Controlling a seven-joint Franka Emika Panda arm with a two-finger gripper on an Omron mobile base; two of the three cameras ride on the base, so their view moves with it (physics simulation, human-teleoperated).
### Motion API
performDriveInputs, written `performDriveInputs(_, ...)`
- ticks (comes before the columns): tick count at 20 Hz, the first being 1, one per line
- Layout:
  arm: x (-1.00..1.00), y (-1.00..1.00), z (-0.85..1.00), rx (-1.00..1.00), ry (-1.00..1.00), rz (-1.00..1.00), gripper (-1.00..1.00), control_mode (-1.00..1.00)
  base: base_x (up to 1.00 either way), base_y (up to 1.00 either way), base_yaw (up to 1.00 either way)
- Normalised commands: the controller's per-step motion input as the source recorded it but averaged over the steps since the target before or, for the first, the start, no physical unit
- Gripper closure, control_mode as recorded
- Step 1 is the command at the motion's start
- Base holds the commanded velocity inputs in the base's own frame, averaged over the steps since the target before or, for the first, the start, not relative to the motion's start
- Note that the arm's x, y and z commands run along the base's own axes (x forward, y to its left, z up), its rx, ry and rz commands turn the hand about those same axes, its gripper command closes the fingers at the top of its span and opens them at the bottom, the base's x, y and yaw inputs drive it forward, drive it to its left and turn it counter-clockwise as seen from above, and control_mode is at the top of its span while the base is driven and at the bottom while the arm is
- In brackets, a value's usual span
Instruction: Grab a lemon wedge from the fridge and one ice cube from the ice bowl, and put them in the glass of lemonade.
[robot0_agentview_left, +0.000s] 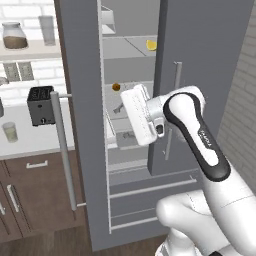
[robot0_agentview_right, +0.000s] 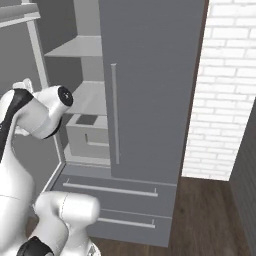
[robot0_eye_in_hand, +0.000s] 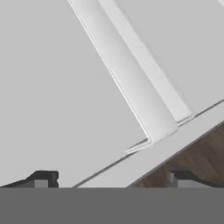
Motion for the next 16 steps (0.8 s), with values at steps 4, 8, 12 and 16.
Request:
performDriveInputs(4, -0.27, -1.0, 0.69, -0.16, -0.07, -0.04, -1.0, -1.0, 0.0, 0.0, 0.0)
performDriveInputs(8, -0.17, -1.0, 0.13, -0.42, 0.0, 0.0, -1.0, -1.0, 0.0, 0.0, 0.0)
performDriveInputs(12, -0.19, -1.0, -0.03, -0.61, 0.0, 0.0, -1.0, -1.0, 0.0, 0.0, 0.0)
performDriveInputs(16, -0.05, -0.97, -0.43, -0.81, -0.17, 0.0, -1.0, -1.0, 0.0, 0.0, 0.0)
